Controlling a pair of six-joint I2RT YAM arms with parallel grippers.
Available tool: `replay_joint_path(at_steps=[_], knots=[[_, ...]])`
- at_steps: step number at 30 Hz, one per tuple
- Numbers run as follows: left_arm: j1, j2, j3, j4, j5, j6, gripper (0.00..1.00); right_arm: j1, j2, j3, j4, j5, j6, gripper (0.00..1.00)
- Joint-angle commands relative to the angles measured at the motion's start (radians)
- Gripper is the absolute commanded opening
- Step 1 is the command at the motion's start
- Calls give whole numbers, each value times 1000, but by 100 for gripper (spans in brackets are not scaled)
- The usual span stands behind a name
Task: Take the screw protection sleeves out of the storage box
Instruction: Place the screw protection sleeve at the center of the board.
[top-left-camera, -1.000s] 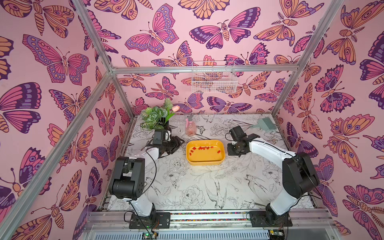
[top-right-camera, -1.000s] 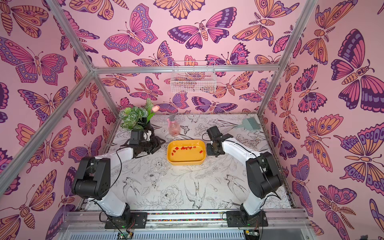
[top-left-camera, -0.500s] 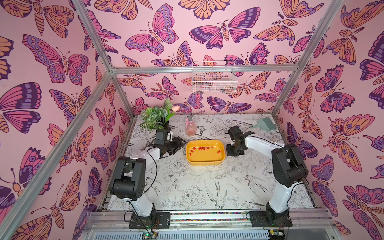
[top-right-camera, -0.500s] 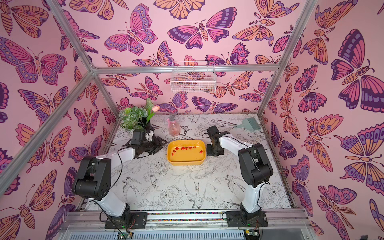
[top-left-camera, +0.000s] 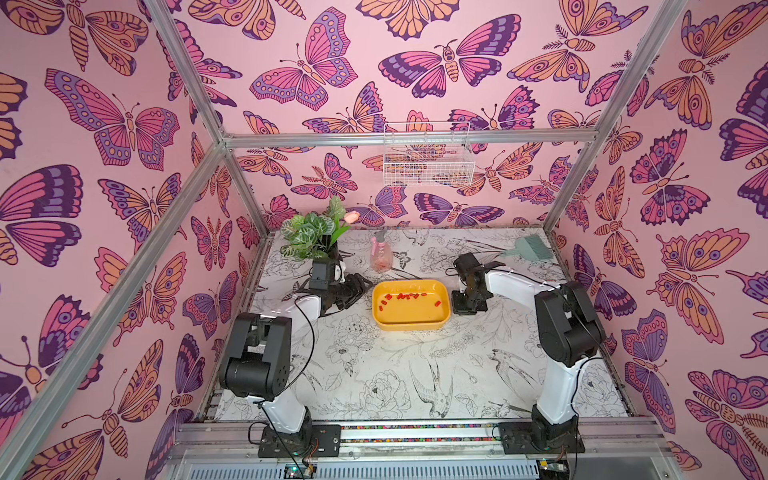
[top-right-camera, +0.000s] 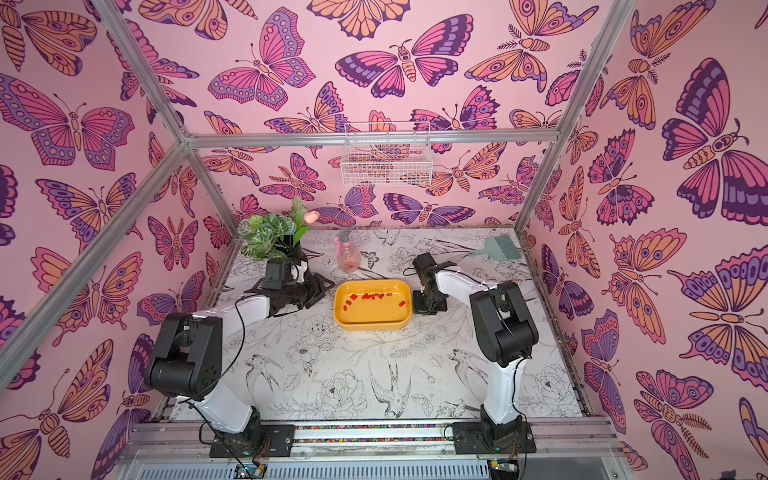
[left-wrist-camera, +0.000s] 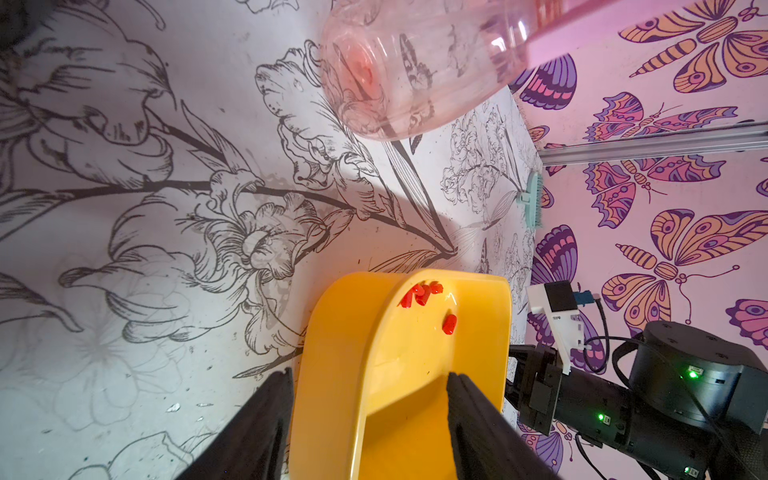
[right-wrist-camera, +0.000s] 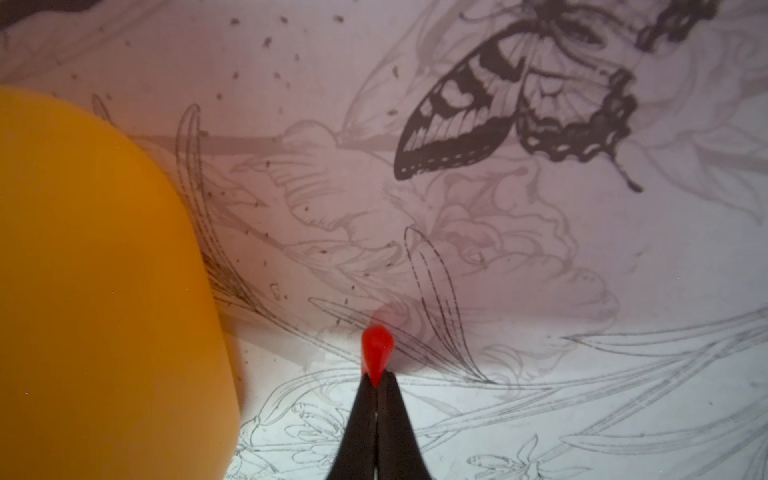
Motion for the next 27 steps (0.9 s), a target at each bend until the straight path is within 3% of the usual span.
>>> replay_joint_path(at_steps=[1,12,23,27], knots=[[-3,-18,6,-3,-12,20,64,-8,7,20,-37,3,-4,5],[-3,-15,8,-5,-11,21,64,-9,-26,7,-33,-2,-2,22],[-4,-8,14,-4,-6,23,64,-7,-207,-64,24,70,21,37],[-3,-4,17,-4,-1,24,64,-5,-296,-102,63,100,18,56]])
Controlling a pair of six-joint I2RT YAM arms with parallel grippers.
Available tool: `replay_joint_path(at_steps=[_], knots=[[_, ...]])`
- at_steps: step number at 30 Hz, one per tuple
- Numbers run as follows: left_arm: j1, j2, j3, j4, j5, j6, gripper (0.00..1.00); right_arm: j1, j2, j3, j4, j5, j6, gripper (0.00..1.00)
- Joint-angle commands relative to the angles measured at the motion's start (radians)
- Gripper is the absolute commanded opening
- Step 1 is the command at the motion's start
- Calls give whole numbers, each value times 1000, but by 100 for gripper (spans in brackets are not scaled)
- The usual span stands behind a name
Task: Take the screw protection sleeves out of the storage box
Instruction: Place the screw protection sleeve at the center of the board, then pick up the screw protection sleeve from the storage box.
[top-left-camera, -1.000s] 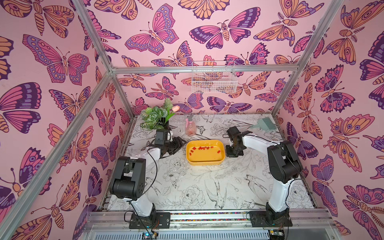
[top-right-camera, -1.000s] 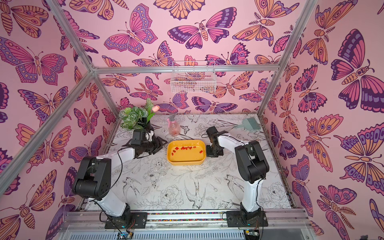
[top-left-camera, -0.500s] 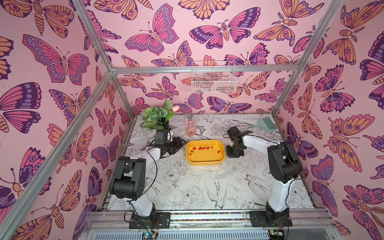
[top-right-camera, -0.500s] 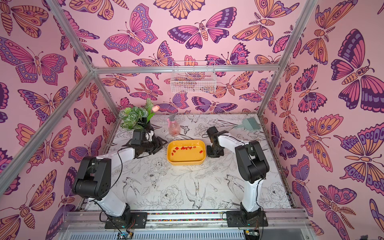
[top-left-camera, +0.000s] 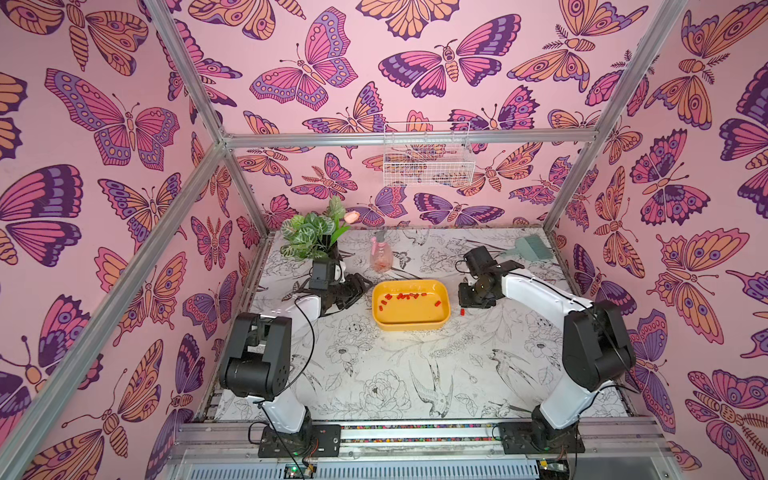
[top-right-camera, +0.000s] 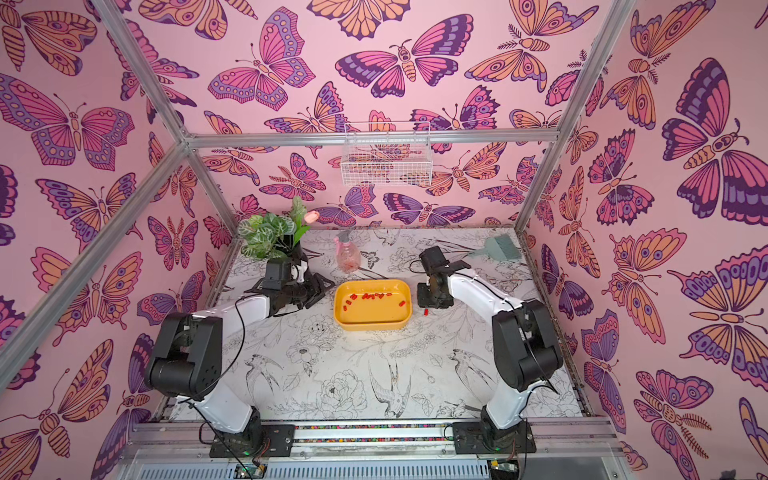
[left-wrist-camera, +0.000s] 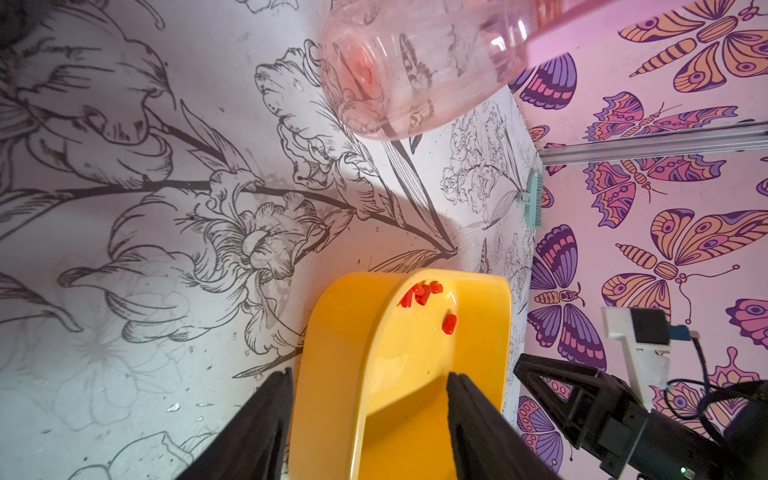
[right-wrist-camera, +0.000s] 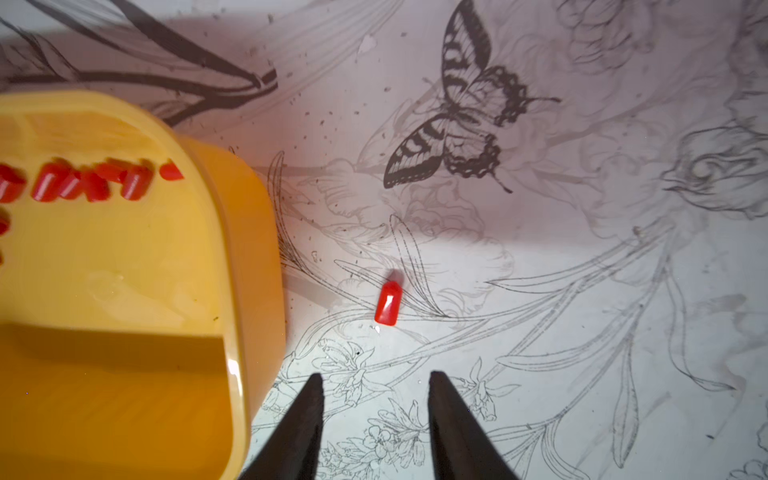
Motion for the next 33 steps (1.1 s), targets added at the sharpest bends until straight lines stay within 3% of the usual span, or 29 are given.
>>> replay_joint_path(at_steps=[1,3,6,14,19,22,26,28,33], knots=[[-4,-5,18,-3,0,23,64,-1,-77,-29,37,45,5,59],[-5,-14,16,-2,-3,30,64,16,-115,-32,57,46,-9,67],[-23,-66,1,-3,-41,58,64,70,-200,-22,84,81,-24,96],[-31,-48,17,-6,-36,65,63,227,-133,113,108,129,-37,99],[-31,-45,20,-8,-33,66,63,281,26,217,105,96,-20,85],[-32,-41,23,-8,-32,67,63,303,106,270,108,88,-15,66],[-32,-32,30,-8,-25,69,63,326,188,324,126,73,6,59],[-32,-29,33,-8,-20,68,63,325,224,345,145,64,20,50],[-34,-36,31,-10,-20,73,63,325,302,405,143,54,22,46]])
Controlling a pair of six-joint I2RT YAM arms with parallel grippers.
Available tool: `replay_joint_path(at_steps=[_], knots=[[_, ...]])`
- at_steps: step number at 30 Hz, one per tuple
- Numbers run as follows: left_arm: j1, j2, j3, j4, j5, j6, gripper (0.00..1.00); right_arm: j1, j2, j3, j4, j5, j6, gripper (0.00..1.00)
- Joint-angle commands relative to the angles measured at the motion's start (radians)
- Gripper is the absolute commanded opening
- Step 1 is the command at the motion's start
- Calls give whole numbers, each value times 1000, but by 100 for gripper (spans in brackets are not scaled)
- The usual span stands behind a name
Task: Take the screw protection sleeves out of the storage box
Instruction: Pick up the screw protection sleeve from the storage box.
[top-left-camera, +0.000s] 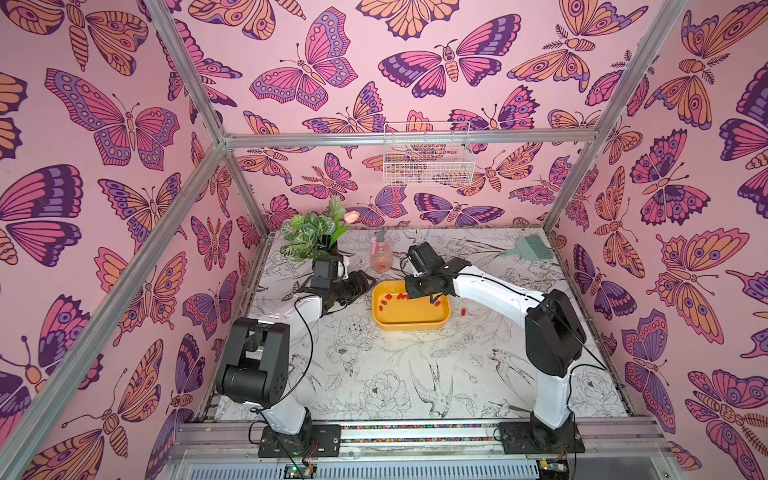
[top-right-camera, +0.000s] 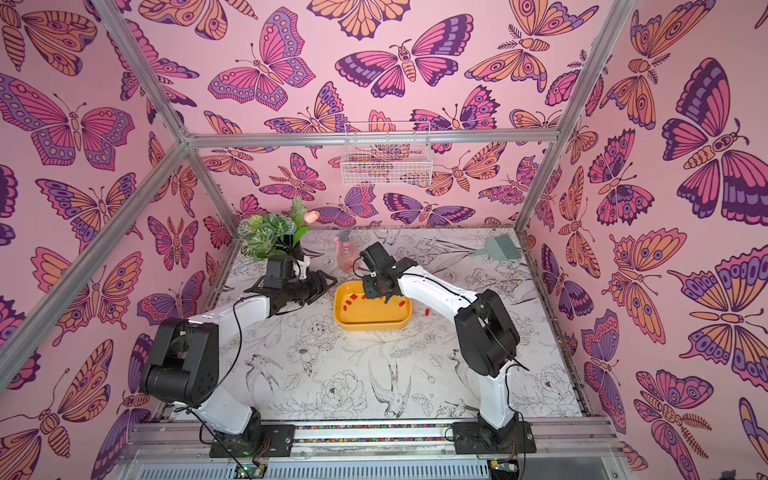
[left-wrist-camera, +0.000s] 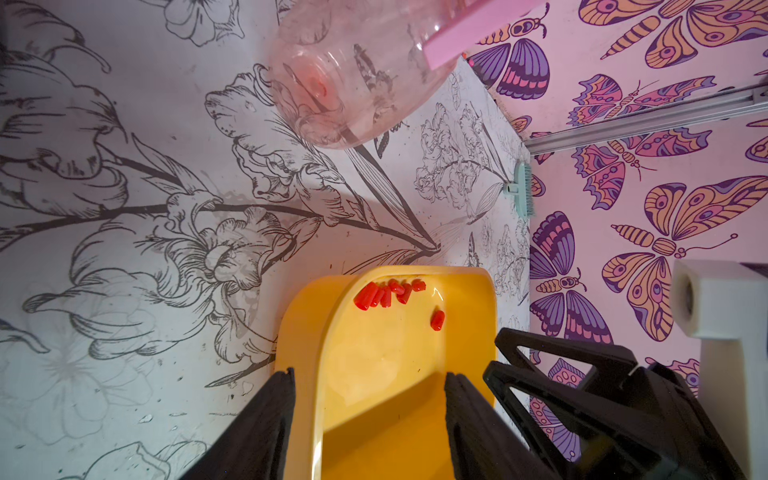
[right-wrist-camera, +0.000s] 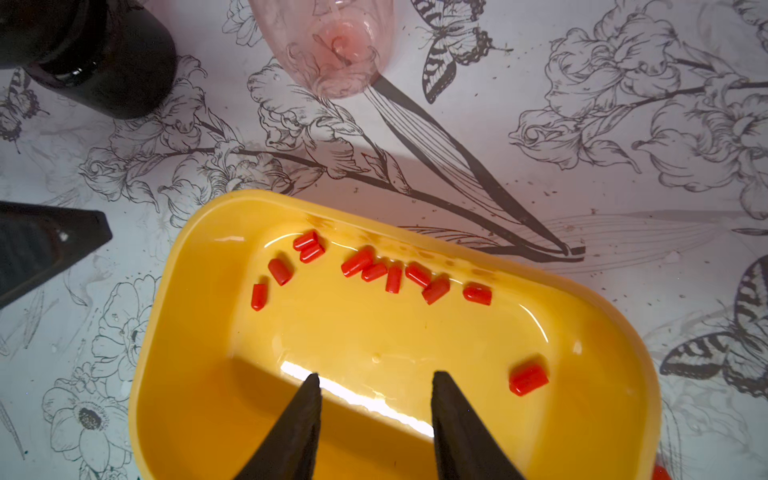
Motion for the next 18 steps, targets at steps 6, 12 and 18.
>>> replay_joint_path(at_steps=[6,12,18], knots=[[-20,0,31,-36,-18,46,58,4,106,81,-5,-21,6,39],[-33,-6,43,-72,-47,58,47,4,187,126,-22,-44,3,33],[-36,7,56,-97,-55,57,47,1,243,154,-31,-41,3,23]])
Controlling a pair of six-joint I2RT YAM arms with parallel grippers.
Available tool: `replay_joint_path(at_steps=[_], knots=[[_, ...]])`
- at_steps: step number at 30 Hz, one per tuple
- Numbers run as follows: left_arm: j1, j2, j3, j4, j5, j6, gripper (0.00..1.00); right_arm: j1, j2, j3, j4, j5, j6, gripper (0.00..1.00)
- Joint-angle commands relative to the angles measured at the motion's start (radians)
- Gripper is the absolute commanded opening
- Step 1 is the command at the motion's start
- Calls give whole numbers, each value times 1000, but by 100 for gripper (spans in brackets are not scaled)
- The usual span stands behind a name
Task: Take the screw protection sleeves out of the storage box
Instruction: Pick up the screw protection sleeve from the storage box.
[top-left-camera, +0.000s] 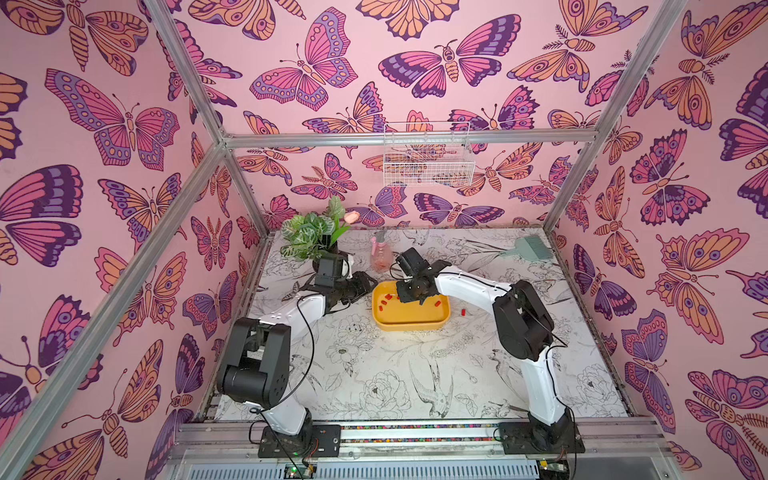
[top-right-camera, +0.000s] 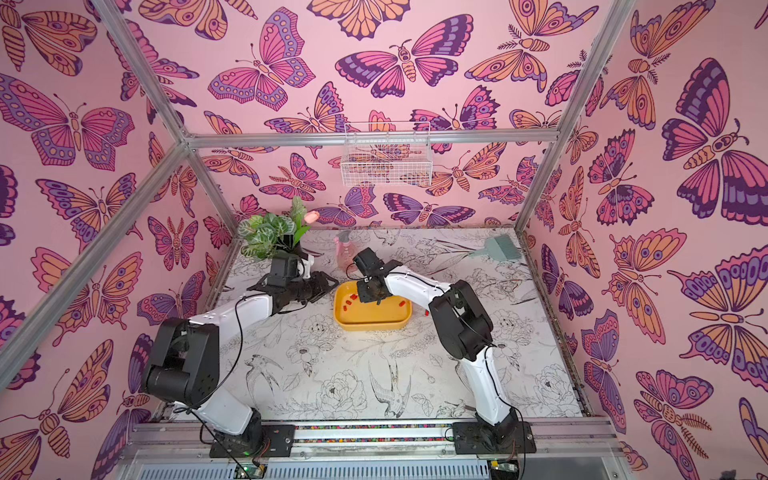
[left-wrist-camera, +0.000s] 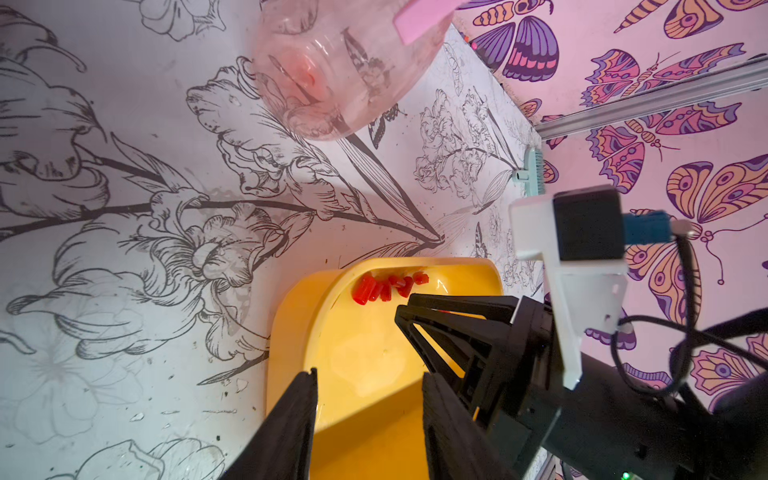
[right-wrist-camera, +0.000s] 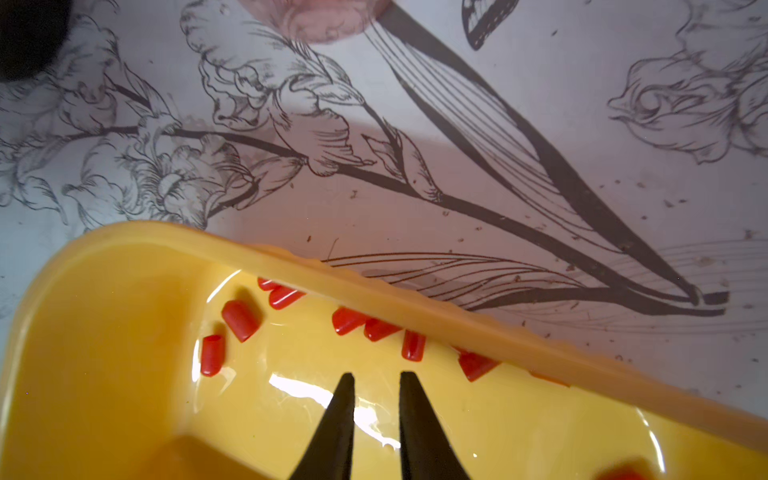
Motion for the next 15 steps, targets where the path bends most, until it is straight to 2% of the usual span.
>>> replay_joint_path(at_steps=[1,15], knots=[[-4,9,24,-35,-16,20,47,1,32,46,-29,-6,-2,23],[-6,12,24,-42,-22,20,47,-13,61,35,-33,16,25,19]])
